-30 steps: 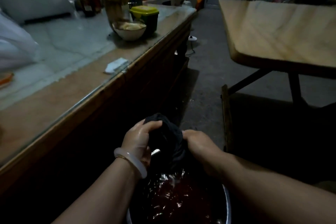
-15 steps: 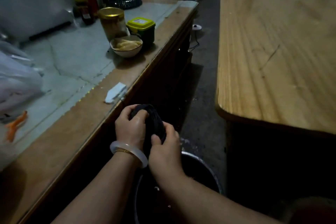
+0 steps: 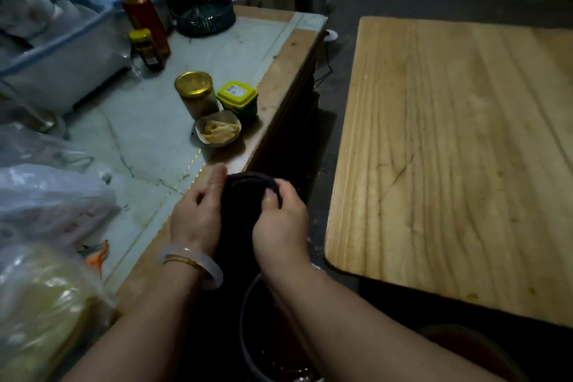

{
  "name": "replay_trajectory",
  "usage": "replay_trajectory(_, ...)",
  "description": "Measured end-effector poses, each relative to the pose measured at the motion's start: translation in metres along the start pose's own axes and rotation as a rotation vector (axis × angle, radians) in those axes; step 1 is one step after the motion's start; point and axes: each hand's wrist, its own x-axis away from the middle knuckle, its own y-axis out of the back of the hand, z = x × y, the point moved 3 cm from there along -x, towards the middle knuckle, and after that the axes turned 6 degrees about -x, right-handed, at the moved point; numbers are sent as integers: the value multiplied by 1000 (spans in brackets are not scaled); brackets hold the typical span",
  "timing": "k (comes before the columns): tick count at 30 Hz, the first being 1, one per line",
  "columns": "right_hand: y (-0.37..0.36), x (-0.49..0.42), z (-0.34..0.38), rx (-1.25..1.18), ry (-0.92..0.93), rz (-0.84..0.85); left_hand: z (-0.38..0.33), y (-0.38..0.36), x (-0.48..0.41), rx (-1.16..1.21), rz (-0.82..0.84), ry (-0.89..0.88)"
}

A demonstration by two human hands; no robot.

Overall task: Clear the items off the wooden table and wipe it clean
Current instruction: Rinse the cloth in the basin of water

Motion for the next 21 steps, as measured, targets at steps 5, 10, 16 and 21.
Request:
replay_trajectory(5,20,-8,80,97,207,100,-55,6,37,498,548,348)
replay_trajectory(10,53,-15,125,140,174,115,-116,-5,71,703,728,247)
replay_trajectory(16,115,-1,142,-496,-552,242,-159,-22,96,576,630,146)
replay_trajectory(21,165,2,160,-553,-541,211,-196,-39,129,480,700,85)
